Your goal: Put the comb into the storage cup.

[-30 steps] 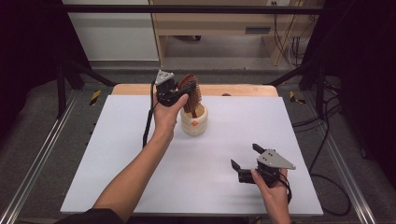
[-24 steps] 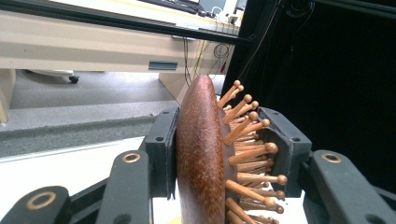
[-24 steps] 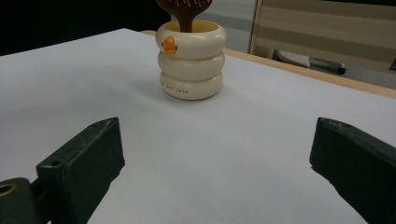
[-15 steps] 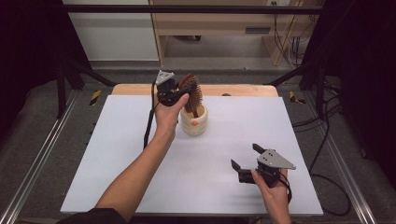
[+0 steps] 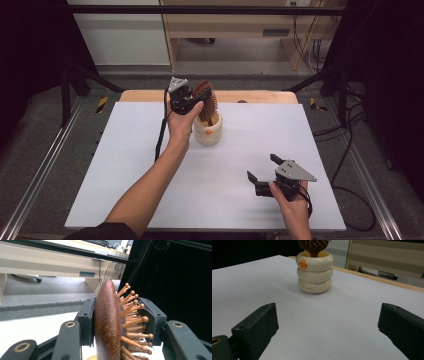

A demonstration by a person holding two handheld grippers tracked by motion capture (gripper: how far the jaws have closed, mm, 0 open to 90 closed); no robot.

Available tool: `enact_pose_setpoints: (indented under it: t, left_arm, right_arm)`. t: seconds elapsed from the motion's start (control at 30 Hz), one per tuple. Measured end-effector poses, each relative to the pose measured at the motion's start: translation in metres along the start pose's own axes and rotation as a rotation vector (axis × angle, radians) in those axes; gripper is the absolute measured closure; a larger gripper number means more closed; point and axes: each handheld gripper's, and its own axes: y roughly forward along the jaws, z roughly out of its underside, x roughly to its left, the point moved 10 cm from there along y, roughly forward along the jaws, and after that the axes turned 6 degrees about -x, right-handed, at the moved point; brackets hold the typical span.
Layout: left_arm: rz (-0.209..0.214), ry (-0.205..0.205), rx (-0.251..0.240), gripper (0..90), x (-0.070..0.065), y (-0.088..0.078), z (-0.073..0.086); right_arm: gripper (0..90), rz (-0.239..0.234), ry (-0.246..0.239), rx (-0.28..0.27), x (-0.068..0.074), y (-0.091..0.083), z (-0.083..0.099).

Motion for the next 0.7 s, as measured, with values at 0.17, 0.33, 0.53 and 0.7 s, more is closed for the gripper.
enact_pose_setpoints:
  t: [0.17, 0.33, 0.53, 0.7]
  left_arm:
    - [-0.003, -0.016, -0.006, 51.2, 0.0013, 0.0006, -0.0001]
    - [0.003, -0.021, -0.003, 51.2, 0.0003, 0.0007, -0.0005]
    - [0.007, -0.017, -0.007, 50.9, 0.0019, 0.0019, 0.0002]
    - [0.004, -0.015, -0.006, 50.6, 0.0029, 0.0011, 0.0006]
  right_arm:
    - [3.3, 0.000, 0.000, 0.002, 0.0002, 0.0005, 0.0003]
    - [3.3, 0.001, 0.000, 0.002, -0.0002, 0.0005, 0.0005]
    - [3.3, 0.000, 0.002, 0.003, 0.0002, 0.0008, 0.0006]
    - [3.3, -0.002, -0.001, 0.002, 0.0007, 0.0006, 0.0005]
